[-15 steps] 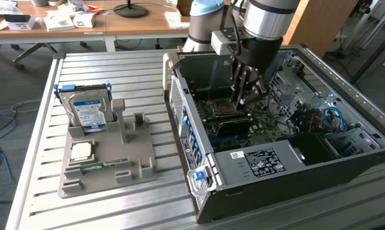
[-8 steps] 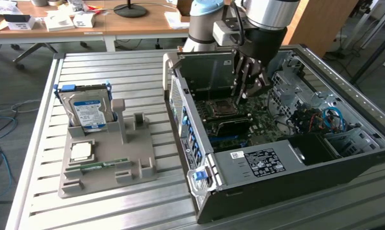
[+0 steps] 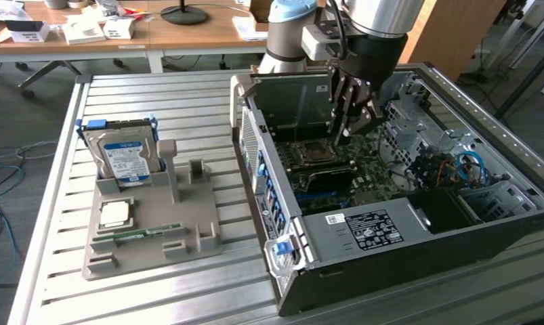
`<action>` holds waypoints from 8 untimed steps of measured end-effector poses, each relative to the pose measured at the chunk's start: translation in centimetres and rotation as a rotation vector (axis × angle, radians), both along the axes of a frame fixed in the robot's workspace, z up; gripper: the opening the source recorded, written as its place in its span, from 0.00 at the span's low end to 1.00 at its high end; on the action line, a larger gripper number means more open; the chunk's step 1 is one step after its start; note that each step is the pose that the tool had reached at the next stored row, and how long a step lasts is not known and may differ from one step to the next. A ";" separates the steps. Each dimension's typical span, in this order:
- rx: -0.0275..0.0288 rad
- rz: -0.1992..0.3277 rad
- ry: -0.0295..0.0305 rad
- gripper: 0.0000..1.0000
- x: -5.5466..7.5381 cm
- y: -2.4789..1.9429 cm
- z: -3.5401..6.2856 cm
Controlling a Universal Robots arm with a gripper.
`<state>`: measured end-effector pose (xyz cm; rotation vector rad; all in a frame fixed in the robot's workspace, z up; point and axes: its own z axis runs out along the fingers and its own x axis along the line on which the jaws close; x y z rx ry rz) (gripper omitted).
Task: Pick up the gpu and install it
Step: 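Press down on the gpu until it lock into place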
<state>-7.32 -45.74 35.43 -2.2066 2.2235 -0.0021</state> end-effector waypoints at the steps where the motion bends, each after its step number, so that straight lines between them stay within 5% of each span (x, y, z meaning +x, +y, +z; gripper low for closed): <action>1: 0.0000 0.000 0.0000 0.34 0.0 0.00 0.00; 8: 0.0000 0.000 0.0000 0.34 0.0 0.00 0.00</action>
